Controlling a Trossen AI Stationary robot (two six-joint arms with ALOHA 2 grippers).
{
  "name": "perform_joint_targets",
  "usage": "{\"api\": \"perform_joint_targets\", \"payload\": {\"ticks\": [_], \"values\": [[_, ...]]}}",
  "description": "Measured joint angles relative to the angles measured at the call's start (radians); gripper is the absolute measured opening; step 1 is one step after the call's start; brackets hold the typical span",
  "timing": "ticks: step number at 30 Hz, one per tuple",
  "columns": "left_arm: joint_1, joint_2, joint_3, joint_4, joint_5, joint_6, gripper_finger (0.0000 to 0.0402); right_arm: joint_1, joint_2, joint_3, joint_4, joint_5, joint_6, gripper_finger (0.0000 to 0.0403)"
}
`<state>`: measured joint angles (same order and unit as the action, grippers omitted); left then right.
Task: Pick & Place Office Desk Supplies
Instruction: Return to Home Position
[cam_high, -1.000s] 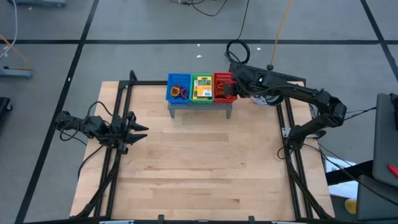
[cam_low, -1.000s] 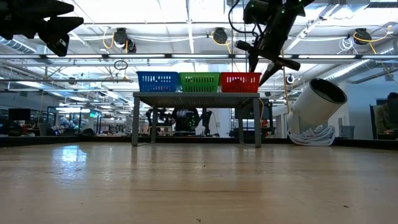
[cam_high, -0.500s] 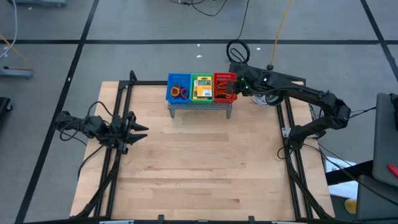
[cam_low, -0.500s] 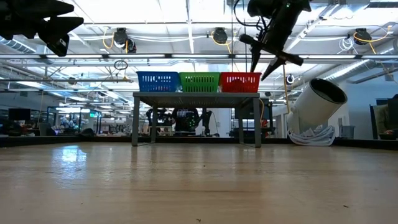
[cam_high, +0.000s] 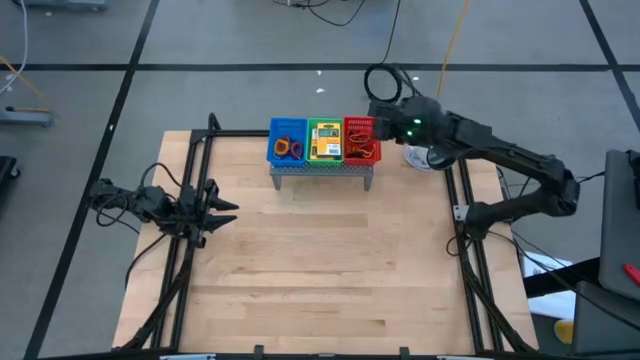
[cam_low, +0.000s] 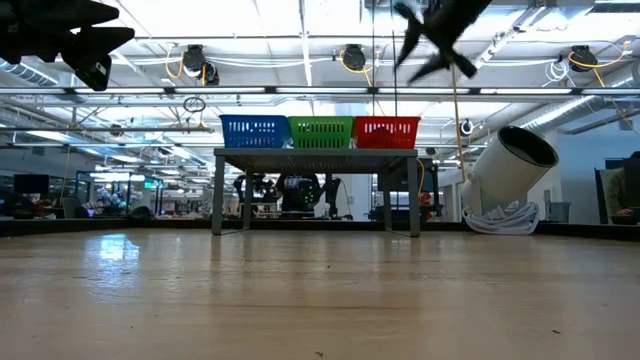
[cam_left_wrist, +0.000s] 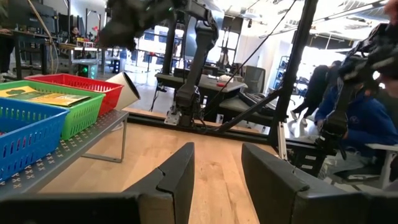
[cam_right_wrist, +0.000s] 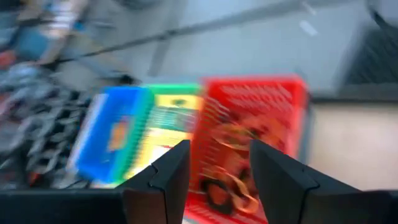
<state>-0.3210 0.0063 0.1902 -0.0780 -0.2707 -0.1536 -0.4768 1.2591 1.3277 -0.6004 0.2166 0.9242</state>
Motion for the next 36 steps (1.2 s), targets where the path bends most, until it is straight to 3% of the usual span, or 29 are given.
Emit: {"api": "perform_joint_targets", "payload": {"ticks": [8, 12, 17, 19, 29, 36], "values": [[0.0, 0.0, 0.0, 0.0, 0.0, 0.0, 0.0141, 0.122, -0.178, -0.009, 0.078, -0.012, -0.487, 0.0158], [0.0, 0.0, 0.0, 0.0, 0.0, 0.0, 0.0141, 0.171, -0.285, -0.11, 0.155, -0.118, -0.656, 0.0158], [0.0, 0.0, 0.0, 0.0, 0.0, 0.0, 0.0141, 0.221, -0.477, -0.38, 0.382, -0.321, -0.698, 0.0158], [0.0, 0.0, 0.0, 0.0, 0.0, 0.0, 0.0141, 0.248, -0.563, -0.482, 0.43, -0.352, -0.714, 0.0157], [0.0, 0.0, 0.0, 0.0, 0.0, 0.0, 0.0141, 0.351, -0.961, -0.852, 0.469, -0.537, -1.085, 0.0157], [0.0, 0.0, 0.0, 0.0, 0.0, 0.0, 0.0141, 0.358, -1.169, -0.997, 0.47, -0.557, -1.018, 0.0157]]}}
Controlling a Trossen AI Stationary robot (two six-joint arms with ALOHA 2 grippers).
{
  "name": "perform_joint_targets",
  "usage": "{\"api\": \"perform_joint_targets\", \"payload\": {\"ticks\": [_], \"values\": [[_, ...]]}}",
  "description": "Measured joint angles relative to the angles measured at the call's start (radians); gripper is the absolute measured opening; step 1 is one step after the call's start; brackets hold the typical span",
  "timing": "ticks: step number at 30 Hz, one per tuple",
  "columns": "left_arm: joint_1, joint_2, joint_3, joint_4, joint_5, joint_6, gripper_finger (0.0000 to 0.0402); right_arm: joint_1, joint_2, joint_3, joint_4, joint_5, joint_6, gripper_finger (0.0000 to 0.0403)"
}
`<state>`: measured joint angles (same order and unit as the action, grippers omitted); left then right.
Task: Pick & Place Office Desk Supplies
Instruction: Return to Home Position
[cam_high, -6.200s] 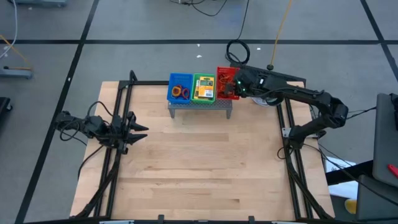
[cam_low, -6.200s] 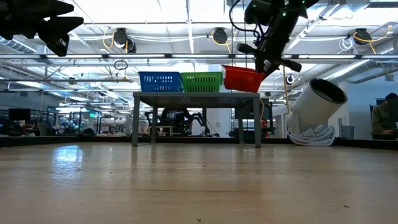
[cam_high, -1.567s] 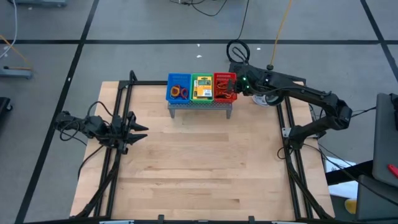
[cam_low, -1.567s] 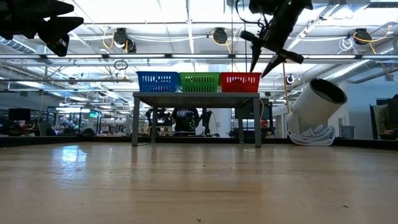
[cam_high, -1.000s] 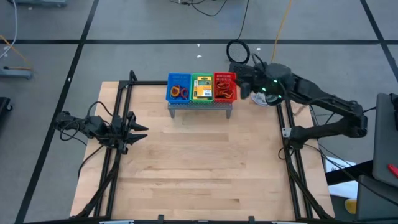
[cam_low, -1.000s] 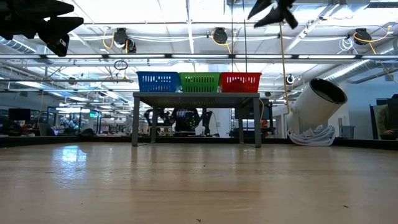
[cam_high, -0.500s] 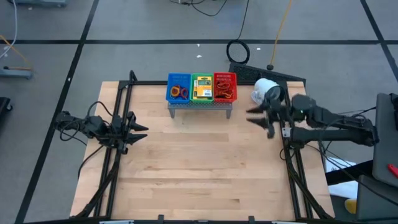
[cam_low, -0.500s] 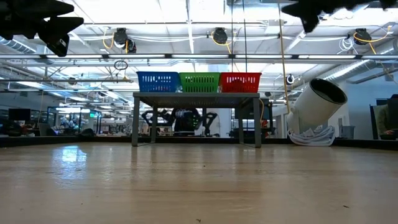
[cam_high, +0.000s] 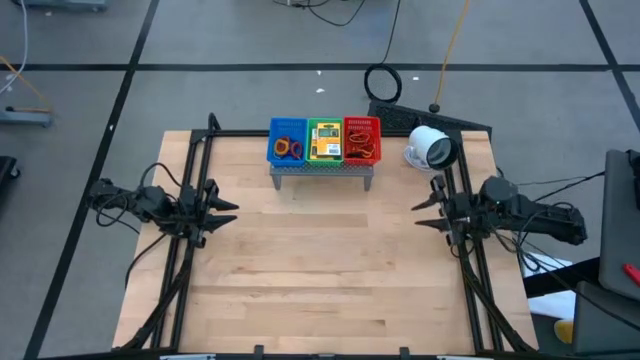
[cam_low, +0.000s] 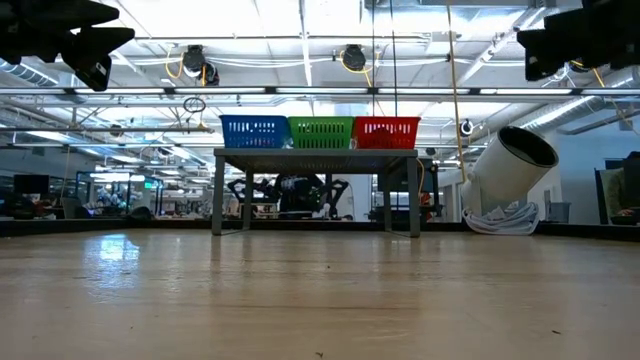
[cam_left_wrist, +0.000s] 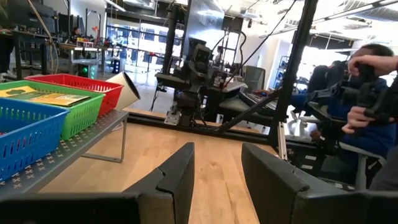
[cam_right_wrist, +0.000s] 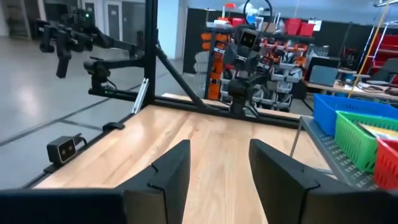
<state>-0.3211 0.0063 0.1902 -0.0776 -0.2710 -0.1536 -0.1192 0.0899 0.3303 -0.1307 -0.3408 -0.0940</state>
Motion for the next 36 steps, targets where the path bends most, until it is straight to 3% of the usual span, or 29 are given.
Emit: {"api": "perform_joint_targets", "payload": {"ticks": [4, 18, 36], "values": [[0.0, 0.0, 0.0, 0.0, 0.0, 0.0, 0.0141, 0.0, -0.09, -0.063, 0.0, 0.0, -0.005, 0.0157], [0.0, 0.0, 0.0, 0.0, 0.0, 0.0, 0.0141, 0.004, -0.086, -0.256, 0.246, -0.004, 0.003, 0.0157], [0.0, 0.0, 0.0, 0.0, 0.0, 0.0, 0.0141, 0.003, -0.086, -0.278, 0.226, -0.002, 0.004, 0.0157]]}}
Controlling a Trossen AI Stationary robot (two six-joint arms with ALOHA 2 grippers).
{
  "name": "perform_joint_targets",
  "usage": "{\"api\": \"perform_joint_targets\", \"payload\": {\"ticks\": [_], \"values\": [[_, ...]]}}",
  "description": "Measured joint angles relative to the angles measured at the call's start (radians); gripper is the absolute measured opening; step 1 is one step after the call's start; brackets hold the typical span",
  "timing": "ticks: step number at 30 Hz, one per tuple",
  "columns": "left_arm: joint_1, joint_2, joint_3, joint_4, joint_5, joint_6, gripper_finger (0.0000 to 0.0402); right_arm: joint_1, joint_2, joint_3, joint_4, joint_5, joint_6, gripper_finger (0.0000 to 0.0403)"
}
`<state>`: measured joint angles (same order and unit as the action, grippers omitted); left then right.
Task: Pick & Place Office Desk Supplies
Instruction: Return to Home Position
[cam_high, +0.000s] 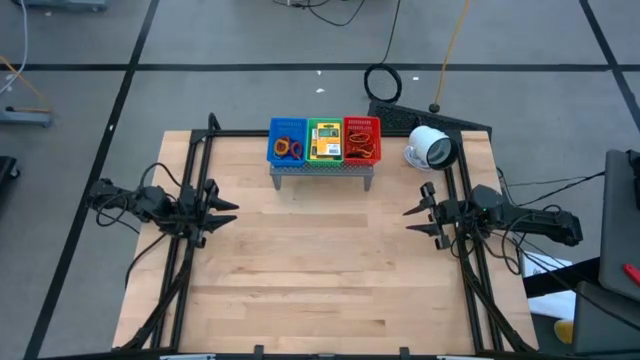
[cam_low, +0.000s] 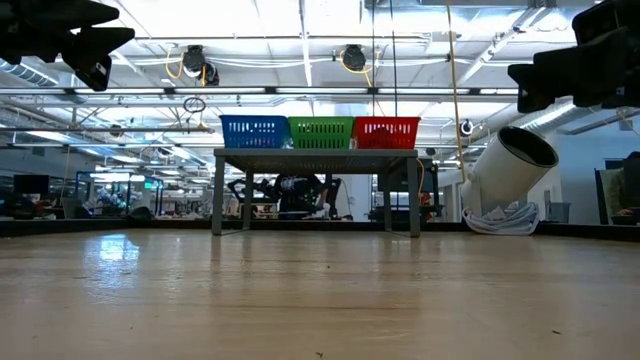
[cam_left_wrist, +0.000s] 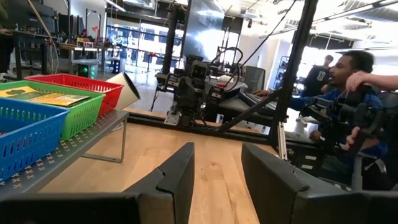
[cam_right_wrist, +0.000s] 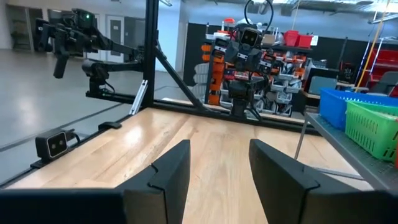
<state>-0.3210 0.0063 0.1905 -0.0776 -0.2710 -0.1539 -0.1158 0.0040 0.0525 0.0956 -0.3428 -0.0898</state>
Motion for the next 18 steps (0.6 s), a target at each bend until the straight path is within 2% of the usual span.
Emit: {"api": "perform_joint_targets", "payload": {"ticks": [7, 18], "values": [[0.0, 0.0, 0.0, 0.0, 0.0, 0.0, 0.0141, 0.0, 0.0, 0.0, 0.0, -0.002, 0.145, 0.0157], [0.0, 0.0, 0.0, 0.0, 0.0, 0.0, 0.0141, 0.0, 0.0, -0.001, 0.003, 0.0, 0.149, 0.0157]]}}
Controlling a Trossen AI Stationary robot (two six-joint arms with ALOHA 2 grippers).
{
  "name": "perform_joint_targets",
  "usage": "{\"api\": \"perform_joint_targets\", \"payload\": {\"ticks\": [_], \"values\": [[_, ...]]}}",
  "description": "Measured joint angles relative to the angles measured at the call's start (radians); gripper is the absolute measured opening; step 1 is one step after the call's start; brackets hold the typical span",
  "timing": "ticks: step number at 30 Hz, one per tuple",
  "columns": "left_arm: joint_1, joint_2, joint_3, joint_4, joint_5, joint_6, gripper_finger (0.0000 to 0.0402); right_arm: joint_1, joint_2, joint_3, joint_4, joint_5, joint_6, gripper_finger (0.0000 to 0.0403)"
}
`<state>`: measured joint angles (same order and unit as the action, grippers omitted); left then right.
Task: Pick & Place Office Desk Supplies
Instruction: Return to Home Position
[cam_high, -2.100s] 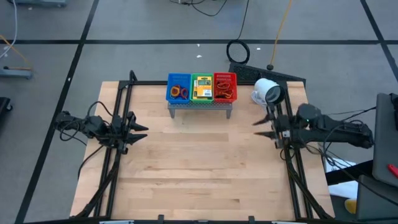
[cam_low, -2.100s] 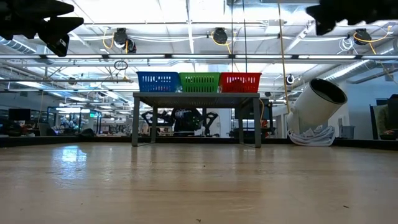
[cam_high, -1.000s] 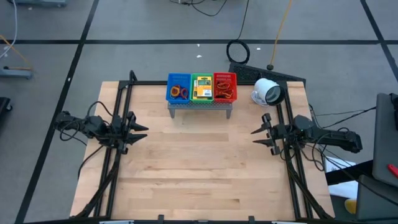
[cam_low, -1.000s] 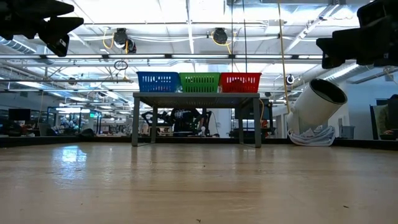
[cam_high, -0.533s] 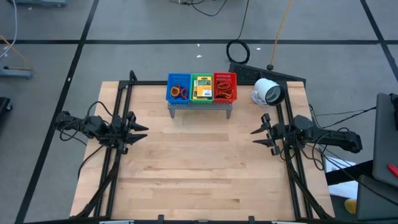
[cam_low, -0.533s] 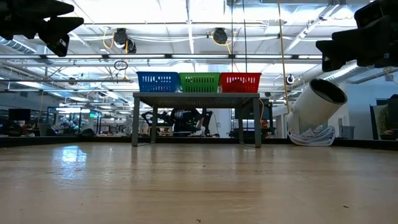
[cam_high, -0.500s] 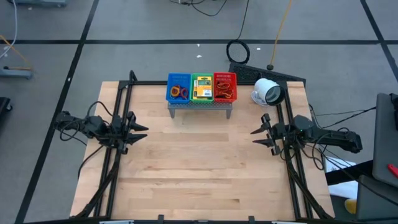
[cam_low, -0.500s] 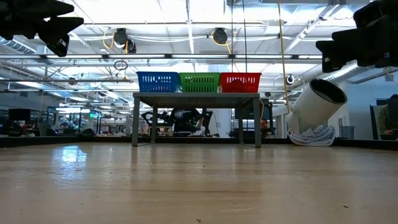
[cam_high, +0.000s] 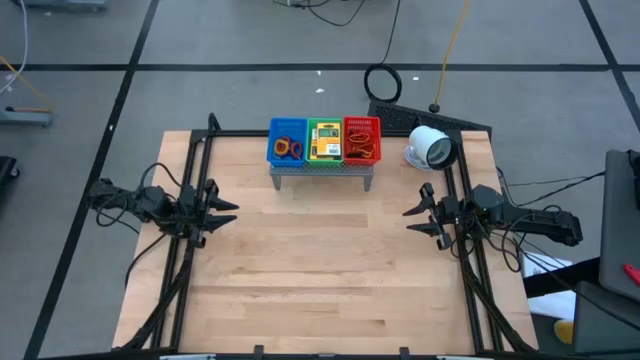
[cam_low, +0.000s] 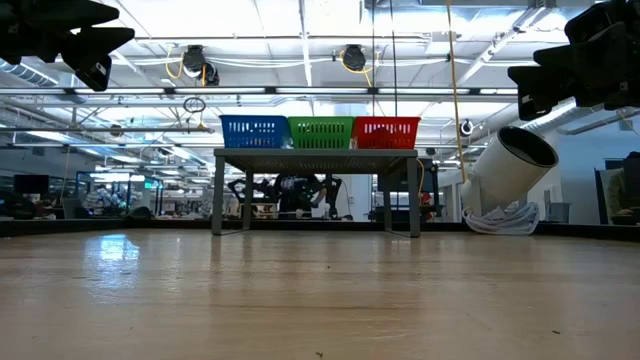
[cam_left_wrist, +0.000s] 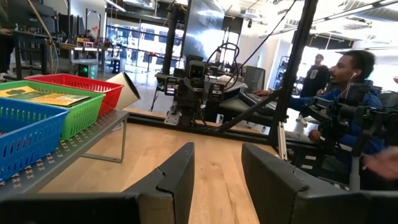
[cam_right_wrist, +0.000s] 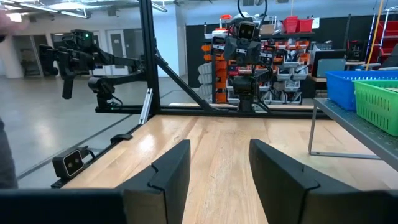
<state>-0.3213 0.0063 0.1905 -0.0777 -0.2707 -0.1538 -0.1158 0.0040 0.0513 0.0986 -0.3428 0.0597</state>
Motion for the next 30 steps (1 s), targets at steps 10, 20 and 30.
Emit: {"api": "perform_joint_targets", "payload": {"ticks": [10, 20, 30], "values": [[0.0, 0.0, 0.0, 0.0, 0.0, 0.0, 0.0141, 0.0, 0.0, -0.001, 0.001, 0.0, 0.0, 0.0157], [0.0, 0.0, 0.0, -0.001, 0.0, 0.0, 0.0141, 0.0, 0.0, -0.001, 0.001, 0.0, 0.0, 0.0157], [0.0, 0.0, -0.112, 0.227, 0.0, 0.0, 0.0141, 0.0, 0.0, -0.001, 0.002, 0.0, 0.0, 0.0157]]}}
